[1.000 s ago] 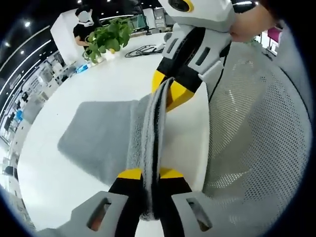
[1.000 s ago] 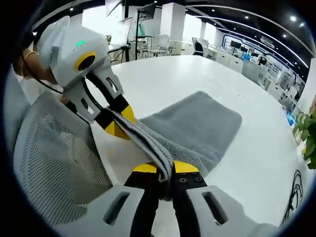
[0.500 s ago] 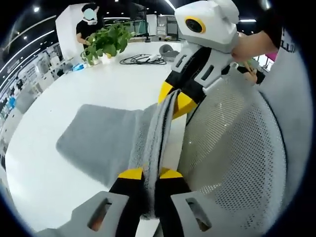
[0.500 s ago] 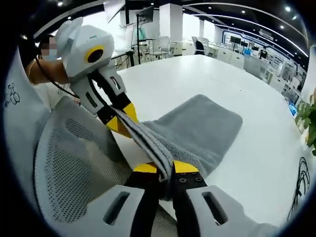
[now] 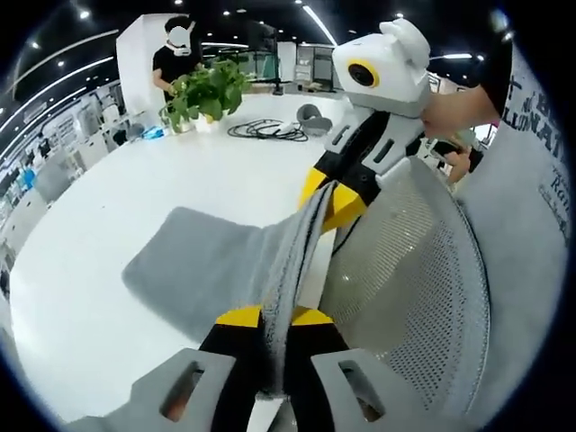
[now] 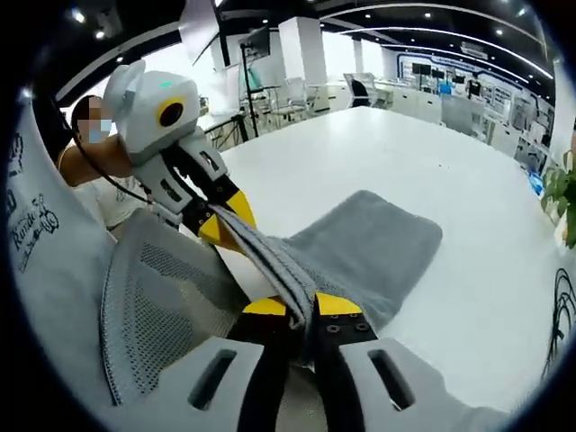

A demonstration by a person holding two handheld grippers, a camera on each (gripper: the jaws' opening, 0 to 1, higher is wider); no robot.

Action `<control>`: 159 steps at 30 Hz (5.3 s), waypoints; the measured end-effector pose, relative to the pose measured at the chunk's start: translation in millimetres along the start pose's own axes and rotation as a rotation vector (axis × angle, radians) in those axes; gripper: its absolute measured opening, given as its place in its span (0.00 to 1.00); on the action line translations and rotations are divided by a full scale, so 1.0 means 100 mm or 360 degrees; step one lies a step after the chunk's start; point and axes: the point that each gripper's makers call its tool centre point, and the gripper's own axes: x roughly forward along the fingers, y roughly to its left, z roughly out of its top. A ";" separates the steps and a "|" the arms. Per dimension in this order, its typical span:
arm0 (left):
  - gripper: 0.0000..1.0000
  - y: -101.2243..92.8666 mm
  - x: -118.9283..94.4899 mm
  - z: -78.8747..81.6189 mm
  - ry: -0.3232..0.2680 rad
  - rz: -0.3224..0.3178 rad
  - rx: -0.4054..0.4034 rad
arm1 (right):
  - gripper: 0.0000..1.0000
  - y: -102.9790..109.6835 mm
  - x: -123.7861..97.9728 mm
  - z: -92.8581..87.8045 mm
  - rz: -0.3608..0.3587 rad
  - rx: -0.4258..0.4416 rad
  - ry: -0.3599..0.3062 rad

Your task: Fold the towel on the table until its edges align and the towel forms a compact rectangular stack.

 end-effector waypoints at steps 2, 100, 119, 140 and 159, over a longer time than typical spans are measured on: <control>0.08 0.05 -0.01 0.02 -0.0015 0.0016 -0.0011 | 0.06 -0.01 -0.01 0.04 -0.0008 -0.0016 -0.0007; 0.09 1.99 1.29 0.19 0.0008 -0.0058 -0.0260 | 0.06 -1.89 1.34 0.50 -0.0113 0.0410 -0.0005; 0.25 2.25 1.33 0.06 0.0066 0.0053 -0.0211 | 0.15 -2.11 1.43 0.33 -0.0171 0.0424 0.0057; 0.24 2.54 0.93 -0.05 0.0063 0.0305 -0.0335 | 0.24 -2.23 1.24 0.26 -0.0293 0.0409 0.0066; 0.34 2.17 0.73 0.02 -0.0009 0.0285 -0.0316 | 0.33 -2.16 0.95 0.23 -0.0238 0.0207 0.0068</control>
